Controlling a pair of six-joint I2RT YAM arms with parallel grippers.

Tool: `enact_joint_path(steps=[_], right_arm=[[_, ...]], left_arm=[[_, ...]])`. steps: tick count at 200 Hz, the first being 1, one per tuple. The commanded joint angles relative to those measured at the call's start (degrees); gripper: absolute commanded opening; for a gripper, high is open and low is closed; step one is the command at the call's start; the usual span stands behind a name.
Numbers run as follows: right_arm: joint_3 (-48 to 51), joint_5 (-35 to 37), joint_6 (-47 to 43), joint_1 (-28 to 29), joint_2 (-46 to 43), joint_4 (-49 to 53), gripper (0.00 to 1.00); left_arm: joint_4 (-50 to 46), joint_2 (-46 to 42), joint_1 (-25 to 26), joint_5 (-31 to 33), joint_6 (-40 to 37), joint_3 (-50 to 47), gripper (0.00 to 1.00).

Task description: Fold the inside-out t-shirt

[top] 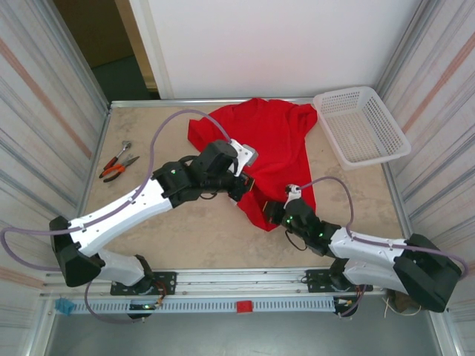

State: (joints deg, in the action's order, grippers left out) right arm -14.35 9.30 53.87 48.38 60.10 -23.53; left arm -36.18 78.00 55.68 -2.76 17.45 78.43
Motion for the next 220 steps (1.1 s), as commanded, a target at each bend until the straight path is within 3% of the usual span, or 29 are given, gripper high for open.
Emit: enact_joint_path(steps=[1, 23, 63, 98, 165, 220], right_arm=[[-0.2, -1.8, -2.3, -1.5, -0.7, 2.0, 0.0], [-1.8, -3.4, -4.3, 0.5, 1.8, 0.3, 0.0], [-4.1, 4.2, -11.5, 12.1, 2.5, 0.9, 0.0], [-5.5, 7.0, -14.0, 17.2, 3.6, 3.2, 0.0], [-8.7, 1.2, -14.6, 12.7, 11.1, 3.1, 0.0], [-7.8, -5.5, -15.5, 2.9, 4.8, 5.9, 0.0]], left_arm=[[1.5, -1.0, 0.1, -3.0, -1.5, -0.2, 0.0], [1.8, 0.3, 0.1, -4.2, -1.1, 1.2, 0.0], [0.7, 4.3, -0.1, -3.1, 1.9, 5.3, 0.0], [1.0, 5.1, -0.3, -2.9, 2.6, 6.1, 0.0], [1.1, 2.7, -0.2, -4.6, 0.8, 5.6, 0.0], [0.3, -1.9, -0.5, -4.7, -1.8, 1.9, 0.0]])
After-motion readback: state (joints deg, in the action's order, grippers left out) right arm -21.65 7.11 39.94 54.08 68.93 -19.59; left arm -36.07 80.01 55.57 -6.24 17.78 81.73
